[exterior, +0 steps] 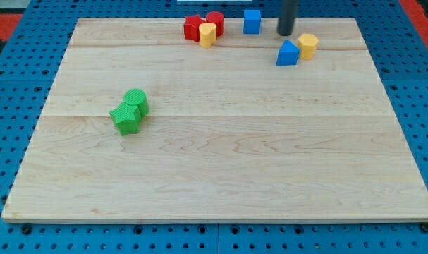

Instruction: Push the triangle along with the hexagon towards the center of the board

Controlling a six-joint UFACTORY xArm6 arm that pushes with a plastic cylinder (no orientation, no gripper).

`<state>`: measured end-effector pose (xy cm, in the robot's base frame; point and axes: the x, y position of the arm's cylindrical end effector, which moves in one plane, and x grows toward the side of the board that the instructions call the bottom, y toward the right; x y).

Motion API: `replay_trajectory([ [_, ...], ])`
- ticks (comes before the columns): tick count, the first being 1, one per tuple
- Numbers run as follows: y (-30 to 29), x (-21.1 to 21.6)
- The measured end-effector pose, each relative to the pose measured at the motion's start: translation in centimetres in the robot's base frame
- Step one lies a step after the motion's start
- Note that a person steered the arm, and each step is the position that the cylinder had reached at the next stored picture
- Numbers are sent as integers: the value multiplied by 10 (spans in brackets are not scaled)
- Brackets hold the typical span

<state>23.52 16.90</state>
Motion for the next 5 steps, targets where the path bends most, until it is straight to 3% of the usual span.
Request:
replay_trajectory([
  [1,78,6],
  [2,77,24],
  [3,58,36],
  [5,-66,46],
])
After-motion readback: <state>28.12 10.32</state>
